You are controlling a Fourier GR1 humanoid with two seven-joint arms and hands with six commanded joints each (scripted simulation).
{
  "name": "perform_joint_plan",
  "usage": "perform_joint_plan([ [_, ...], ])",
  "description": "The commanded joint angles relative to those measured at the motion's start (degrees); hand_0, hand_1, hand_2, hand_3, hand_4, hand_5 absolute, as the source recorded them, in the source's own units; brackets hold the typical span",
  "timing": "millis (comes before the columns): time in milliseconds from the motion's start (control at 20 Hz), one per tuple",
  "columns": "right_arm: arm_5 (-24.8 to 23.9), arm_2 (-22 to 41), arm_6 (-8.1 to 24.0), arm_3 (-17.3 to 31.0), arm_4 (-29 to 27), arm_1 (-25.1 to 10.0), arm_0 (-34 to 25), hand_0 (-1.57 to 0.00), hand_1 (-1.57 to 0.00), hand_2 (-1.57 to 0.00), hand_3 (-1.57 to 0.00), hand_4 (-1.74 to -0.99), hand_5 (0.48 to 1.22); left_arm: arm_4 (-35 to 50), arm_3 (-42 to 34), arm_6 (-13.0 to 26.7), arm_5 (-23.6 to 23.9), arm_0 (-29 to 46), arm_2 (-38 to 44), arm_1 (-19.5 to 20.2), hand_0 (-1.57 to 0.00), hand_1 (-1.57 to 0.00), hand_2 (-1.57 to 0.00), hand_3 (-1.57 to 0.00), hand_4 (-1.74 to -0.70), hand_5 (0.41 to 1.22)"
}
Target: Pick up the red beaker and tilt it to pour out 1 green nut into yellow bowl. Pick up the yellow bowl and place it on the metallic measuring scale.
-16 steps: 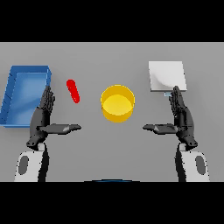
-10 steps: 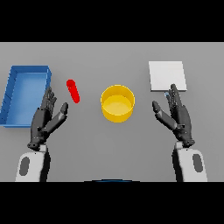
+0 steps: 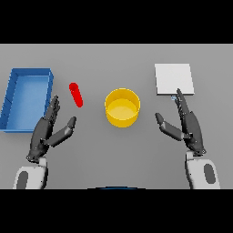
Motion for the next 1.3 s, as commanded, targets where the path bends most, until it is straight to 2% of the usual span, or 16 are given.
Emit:
perform_joint_plan([
  [0,0.3,0.1,-0.6,-0.3,-0.4,0.1,0.5,0.0,0.0,0.0,0.0,-1.261,0.604,-0.1,0.6,0.3,0.1,-0.4,0.0,-0.2,0.0,0.0,0.0,0.0,-1.17,0.652],
  [200,1.5,-0.1,-1.6,-0.5,-0.9,-0.8,0.6,0.0,0.0,0.0,0.0,-1.292,0.624,-0.6,5.1,0.9,1.3,-3.8,1.0,-0.8,0.0,0.0,0.0,0.0,-1.19,0.658],
  [300,2.0,-0.6,-0.8,-0.4,-1.9,-1.0,-0.3,0.0,0.0,0.0,0.0,-1.294,0.623,-1.0,8.8,0.7,1.6,-6.9,1.9,-0.6,0.0,0.0,0.0,0.0,-1.2,0.661],
  [500,2.4,-1.1,-1.3,0.6,-2.4,-1.1,-0.1,0.0,0.0,0.0,0.0,-1.292,0.615,-1.4,17.2,-1.7,2.8,-13.3,4.3,-0.5,0.0,0.0,0.0,0.0,-1.21,0.654],
  [550,1.9,-0.6,-1.4,0.2,-1.6,-0.9,0.1,0.0,0.0,0.0,0.0,-1.29,0.617,-1.4,19.8,-0.8,3.3,-16.1,5.0,-0.6,0.0,0.0,0.0,0.0,-1.21,0.651],
  [800,1.7,-1.0,-1.0,0.8,-1.5,-1.0,-0.5,0.0,0.0,0.0,0.0,-1.303,0.631,-1.5,29.0,-4.7,3.9,-23.0,6.6,-1.6,0.0,0.0,0.0,0.0,-1.23,0.635],
  [950,1.0,-0.8,-0.4,0.6,-0.6,-1.0,-0.9,0.0,0.0,0.0,0.0,-1.299,0.634,-3.8,34.2,-5.1,5.9,-27.0,6.5,-1.8,0.0,0.0,0.0,0.0,-1.22,0.635],
  [1150,0.6,-0.9,-0.1,0.0,-0.4,-1.1,-0.9,0.0,0.0,0.0,0.0,-1.3,0.642,-3.8,40.2,-7.9,6.6,-30.8,8.0,-1.7,0.0,0.0,0.0,0.0,-1.26,0.668],
  [1250,0.8,-1.3,0.1,0.3,-0.8,-1.4,-1.2,0.0,0.0,0.0,0.0,-1.3,0.646,-3.4,42.5,-10.7,6.5,-31.6,8.6,-2.0,0.0,0.0,0.0,0.0,-1.29,0.686],
])
